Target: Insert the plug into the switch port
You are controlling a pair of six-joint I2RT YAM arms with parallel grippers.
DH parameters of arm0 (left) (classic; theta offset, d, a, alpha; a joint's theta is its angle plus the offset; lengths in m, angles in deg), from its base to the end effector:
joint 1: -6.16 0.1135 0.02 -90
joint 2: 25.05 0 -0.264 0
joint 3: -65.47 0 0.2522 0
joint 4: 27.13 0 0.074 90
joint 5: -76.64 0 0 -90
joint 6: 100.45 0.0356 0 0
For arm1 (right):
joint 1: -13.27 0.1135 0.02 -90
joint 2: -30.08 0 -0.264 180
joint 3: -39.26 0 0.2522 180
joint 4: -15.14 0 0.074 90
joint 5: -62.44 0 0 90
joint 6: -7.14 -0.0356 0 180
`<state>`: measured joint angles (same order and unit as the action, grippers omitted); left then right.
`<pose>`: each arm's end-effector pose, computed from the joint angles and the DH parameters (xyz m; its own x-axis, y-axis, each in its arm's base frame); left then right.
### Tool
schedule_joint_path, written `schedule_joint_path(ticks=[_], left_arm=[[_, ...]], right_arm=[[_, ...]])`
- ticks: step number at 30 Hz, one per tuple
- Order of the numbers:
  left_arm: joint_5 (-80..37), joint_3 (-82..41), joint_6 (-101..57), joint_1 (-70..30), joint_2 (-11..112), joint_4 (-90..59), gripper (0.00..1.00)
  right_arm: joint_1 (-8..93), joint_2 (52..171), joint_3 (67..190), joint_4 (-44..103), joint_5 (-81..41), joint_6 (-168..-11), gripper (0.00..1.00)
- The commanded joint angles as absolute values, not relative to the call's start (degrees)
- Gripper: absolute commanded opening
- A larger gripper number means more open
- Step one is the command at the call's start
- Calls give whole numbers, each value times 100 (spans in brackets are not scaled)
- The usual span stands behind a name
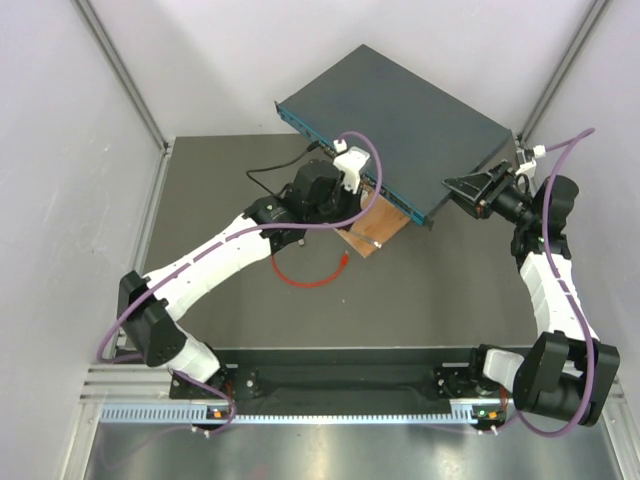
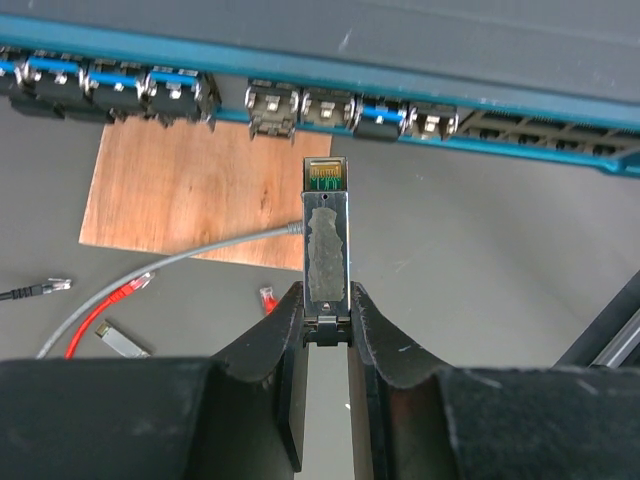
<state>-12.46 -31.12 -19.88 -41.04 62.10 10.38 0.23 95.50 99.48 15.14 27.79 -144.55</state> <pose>0.2398 -0.2582 0.3670 -0.4340 0.2276 -0.8717 0.6621 0.7368 -0.1373 0.2552 -0.0291 0.3222 -0.6316 0.6601 -0.4066 -0.2399 0.3323 0.9121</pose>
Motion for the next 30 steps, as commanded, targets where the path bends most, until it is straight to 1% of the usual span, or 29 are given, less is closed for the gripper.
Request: schedule_joint_path(ticks=[1, 19, 30], left_arm=[[-1301, -3460, -2108, -4122, 6310, 711, 0], [-1055, -3776, -2100, -4122, 6600, 729, 0], [-440, -3873, -1880, -4139, 6688, 755, 0]], right_arm=[[219, 9432, 9951, 886, 2825, -14095, 0], [246, 9415, 9978, 904, 2869, -14113, 0], [246, 9406, 9986, 930, 2869, -14104, 0]])
